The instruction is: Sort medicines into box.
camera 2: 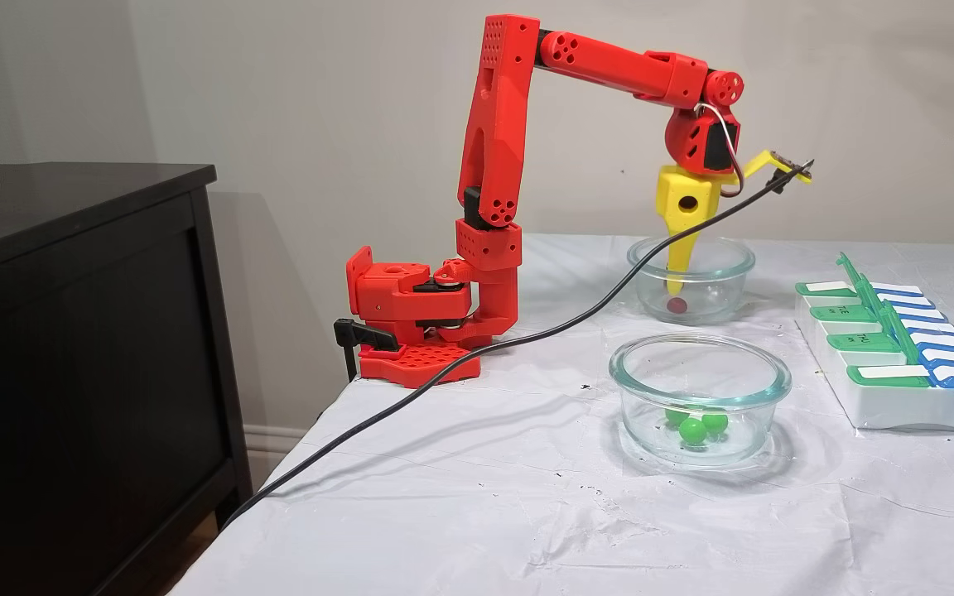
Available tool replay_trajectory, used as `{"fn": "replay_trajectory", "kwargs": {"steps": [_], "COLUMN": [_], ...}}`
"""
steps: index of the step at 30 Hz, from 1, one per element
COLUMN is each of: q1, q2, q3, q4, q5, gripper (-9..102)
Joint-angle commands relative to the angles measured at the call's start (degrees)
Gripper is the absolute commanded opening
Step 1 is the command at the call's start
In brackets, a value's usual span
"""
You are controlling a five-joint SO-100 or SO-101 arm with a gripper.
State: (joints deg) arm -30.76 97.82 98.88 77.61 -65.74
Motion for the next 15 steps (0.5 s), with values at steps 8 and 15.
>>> {"fn": "replay_trajectory", "kwargs": {"steps": [8,15], "q1": [1.9,1.1], "q2": [1.0,1.6], "q3": [1.8,4.3], "q4": [-3.5,-4.5], "q5": [-3.4,-3.3], "gripper": [20,19]}}
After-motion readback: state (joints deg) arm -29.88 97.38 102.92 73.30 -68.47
